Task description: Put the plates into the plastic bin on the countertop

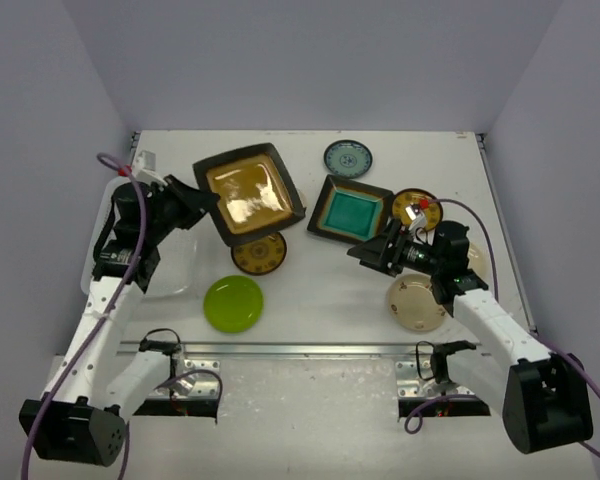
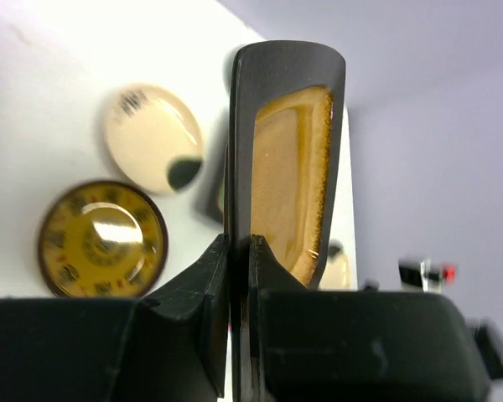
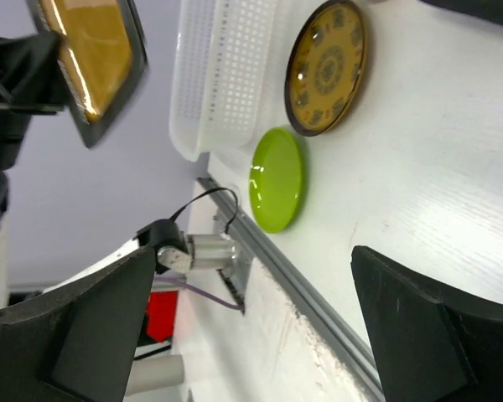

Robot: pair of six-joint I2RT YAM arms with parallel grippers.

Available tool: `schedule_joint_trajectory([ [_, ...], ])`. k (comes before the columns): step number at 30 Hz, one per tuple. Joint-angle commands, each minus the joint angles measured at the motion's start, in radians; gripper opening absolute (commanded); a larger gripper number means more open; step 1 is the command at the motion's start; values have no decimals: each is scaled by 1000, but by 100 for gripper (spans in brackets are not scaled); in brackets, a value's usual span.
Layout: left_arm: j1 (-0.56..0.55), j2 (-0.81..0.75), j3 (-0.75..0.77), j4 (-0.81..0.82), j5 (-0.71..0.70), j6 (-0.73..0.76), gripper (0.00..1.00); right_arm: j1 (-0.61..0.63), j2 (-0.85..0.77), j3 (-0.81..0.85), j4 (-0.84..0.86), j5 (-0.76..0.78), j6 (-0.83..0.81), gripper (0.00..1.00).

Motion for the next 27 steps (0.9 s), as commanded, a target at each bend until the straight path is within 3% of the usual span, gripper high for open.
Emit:
schedule_joint_trajectory([
  [1,225,-33,86,-48,-98,-164,0,-12,-60,76,-139,83,-124,99],
  [3,375,-42,72,-50,-63,-232,0,-16,-61,80,-139,67,-124,99],
  [7,520,-64,44,-45,-101,-364,0,-23,-54,81,-137,32,-132,99],
  [12,541,-52,16,-51,-261,-470,0,-35,-45,71,-132,3,-141,99],
  [16,542,18,-58,88,-271,-542,0,-36,-25,67,-107,-20,-136,99],
  [21,531,113,-60,122,-302,-558,0,-45,-17,71,-98,-29,-139,99],
  [27,527,119,-120,143,-385,-566,0,-50,-10,68,-88,-35,-135,99],
])
